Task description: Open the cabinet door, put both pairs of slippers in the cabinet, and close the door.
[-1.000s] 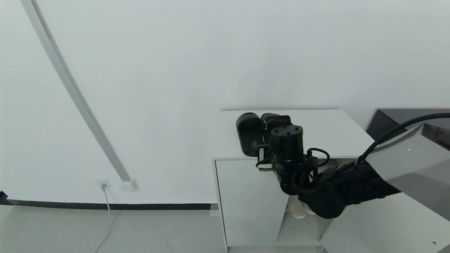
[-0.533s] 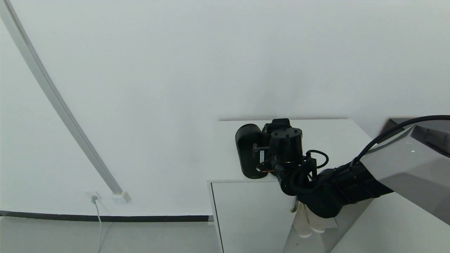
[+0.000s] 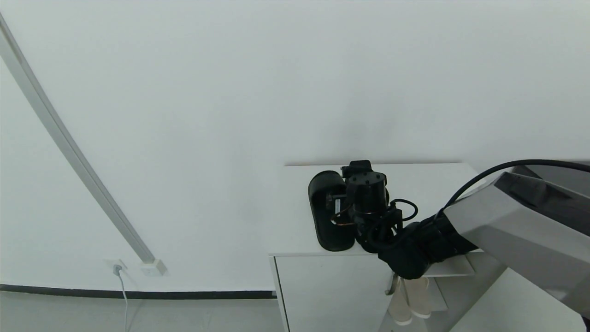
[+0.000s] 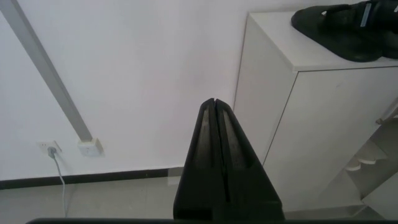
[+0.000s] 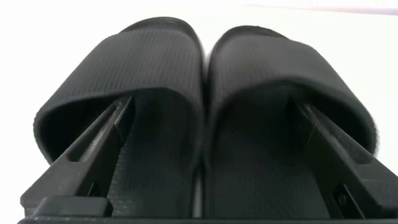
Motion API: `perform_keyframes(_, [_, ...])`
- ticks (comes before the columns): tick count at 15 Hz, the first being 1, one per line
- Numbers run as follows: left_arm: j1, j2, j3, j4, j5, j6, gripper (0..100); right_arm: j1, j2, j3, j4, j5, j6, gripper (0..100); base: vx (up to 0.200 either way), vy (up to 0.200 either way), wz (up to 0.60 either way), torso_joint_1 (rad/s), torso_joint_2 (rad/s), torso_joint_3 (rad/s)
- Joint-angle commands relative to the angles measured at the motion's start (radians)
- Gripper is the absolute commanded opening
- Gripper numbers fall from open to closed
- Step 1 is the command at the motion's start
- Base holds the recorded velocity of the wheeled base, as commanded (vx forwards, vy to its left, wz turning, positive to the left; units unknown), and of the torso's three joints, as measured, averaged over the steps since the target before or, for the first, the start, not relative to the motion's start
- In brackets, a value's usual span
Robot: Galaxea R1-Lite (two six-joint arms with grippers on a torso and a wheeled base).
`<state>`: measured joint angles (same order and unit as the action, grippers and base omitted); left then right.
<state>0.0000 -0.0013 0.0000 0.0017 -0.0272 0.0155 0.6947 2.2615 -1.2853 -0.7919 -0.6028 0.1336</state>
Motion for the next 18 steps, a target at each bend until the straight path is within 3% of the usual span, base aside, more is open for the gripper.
perform_keyframes(1, [0.000,0.001,0.000,0.000,0.000,0.000,0,-0.015,0.047,-0.039,-0.003,0.003,-0.014,100,0.000,0.000,0.00,0.000,0.00,0.000])
perform_keyframes(7, [0.000,0.001,0.000,0.000,0.000,0.000,0,-0.046,0.150,-0.209,0.003,0.023,-0.066,100,0.000,0.000,0.00,0.000,0.00,0.000])
perform_keyframes(11, [-0.002,0.001,0.000,0.000,0.000,0.001,0,-0.058,0.159,-0.232,0.007,0.024,-0.069,100,0.000,0.000,0.00,0.000,0.00,0.000])
perform_keyframes(12, [-0.002,0.001,0.000,0.000,0.000,0.001,0,-0.057,0.161,-0.233,0.008,0.024,-0.069,0,0.000,0.000,0.00,0.000,0.00,0.000])
perform_keyframes(18, [-0.002,0.001,0.000,0.000,0.000,0.000,0,-0.053,0.142,-0.229,0.002,0.021,-0.069,0,0.000,0.000,0.00,0.000,0.00,0.000])
